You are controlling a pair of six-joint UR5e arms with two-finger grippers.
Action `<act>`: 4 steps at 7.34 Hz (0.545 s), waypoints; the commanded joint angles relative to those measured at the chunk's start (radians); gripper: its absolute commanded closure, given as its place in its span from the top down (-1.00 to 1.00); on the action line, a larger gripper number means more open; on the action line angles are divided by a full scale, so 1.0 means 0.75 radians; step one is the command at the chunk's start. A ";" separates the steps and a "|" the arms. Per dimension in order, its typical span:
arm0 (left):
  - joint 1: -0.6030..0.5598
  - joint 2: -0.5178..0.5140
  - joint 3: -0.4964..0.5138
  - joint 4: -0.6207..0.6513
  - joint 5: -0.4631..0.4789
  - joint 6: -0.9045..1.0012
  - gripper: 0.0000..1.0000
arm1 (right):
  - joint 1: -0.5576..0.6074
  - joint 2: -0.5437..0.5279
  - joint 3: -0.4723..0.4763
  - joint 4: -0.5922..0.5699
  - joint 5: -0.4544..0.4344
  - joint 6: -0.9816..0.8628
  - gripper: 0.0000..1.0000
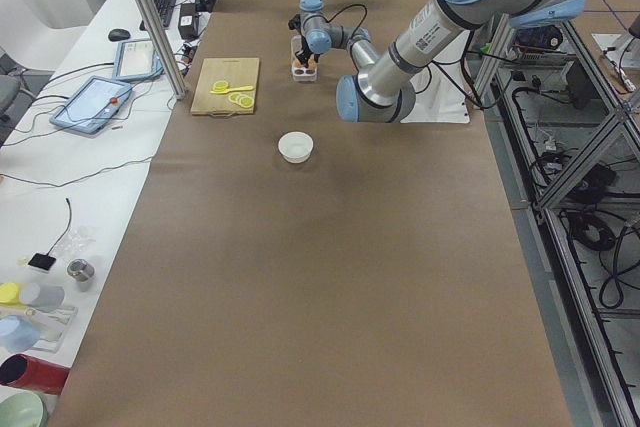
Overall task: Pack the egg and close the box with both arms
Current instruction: 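Lower the egg into an empty slot and open the left gripper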
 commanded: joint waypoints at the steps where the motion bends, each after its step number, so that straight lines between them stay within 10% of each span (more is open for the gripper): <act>1: -0.001 -0.003 0.000 0.000 0.000 0.000 0.06 | 0.002 -0.001 0.001 0.000 0.000 -0.001 1.00; 4: -0.007 -0.003 -0.004 0.000 0.000 0.000 0.44 | 0.000 -0.001 0.001 0.000 0.000 0.003 1.00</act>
